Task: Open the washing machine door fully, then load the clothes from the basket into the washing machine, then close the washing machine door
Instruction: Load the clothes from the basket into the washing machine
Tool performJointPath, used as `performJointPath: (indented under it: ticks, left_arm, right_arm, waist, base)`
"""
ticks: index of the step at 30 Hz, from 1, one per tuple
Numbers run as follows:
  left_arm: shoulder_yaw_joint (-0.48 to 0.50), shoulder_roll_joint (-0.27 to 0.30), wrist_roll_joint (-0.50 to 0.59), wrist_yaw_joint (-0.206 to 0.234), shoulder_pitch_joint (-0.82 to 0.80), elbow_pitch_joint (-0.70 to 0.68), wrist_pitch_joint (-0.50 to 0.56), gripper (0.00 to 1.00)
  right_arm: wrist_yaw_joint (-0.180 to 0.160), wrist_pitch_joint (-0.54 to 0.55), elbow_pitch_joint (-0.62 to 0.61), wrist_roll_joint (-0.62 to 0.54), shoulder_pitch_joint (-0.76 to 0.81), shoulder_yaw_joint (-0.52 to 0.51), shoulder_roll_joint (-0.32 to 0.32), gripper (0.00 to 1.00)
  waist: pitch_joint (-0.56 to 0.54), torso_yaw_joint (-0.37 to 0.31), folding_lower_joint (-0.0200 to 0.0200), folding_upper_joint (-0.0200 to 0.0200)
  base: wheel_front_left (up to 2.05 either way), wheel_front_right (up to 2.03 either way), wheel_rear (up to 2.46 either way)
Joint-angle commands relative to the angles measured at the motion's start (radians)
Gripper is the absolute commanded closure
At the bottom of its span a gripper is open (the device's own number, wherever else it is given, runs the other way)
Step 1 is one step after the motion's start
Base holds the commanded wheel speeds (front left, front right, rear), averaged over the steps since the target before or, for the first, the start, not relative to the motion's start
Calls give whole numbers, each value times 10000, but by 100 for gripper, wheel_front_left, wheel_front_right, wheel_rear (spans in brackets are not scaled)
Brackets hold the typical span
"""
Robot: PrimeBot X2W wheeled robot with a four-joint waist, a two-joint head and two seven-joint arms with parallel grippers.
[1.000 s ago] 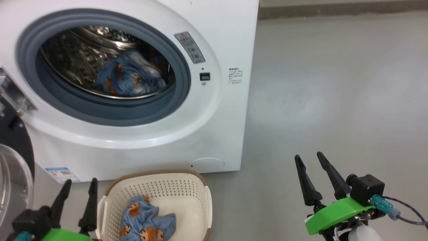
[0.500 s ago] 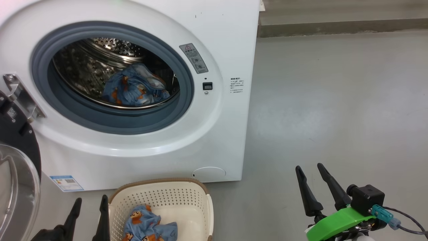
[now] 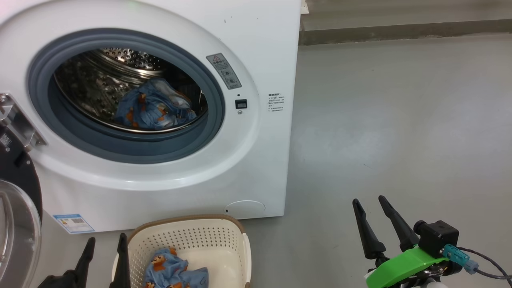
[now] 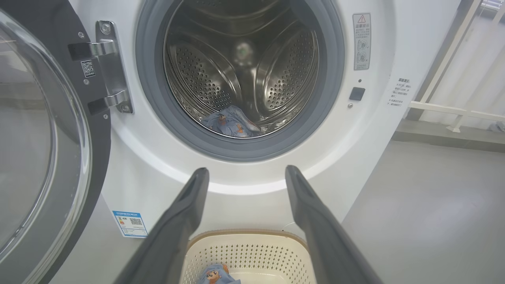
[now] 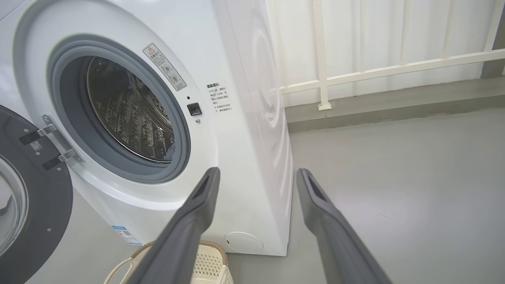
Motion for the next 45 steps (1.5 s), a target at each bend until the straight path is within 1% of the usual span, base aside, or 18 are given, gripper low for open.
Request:
performJointPath:
  ticks: [1, 24, 45]
  left_arm:
    - [430, 46, 176, -63, -192, -203, -65, 0]
    - [671, -290, 453, -278, -292, -3, -65, 0]
    - [660, -439, 541, -344, -213, 21, -65, 0]
  right_arm:
    - [16, -10, -284, 92, -173, 279, 13, 0]
    - [16, 132, -391, -89, -189, 217, 13, 0]
    - [16, 256, -522, -141, -144, 168, 13, 0]
  waist:
    - [23, -28, 0, 0]
    - [-4, -50, 0, 0]
    - [-68, 27, 0, 0]
  base:
    - [0, 0, 0]
    - [0, 0, 0]
    - [0, 0, 0]
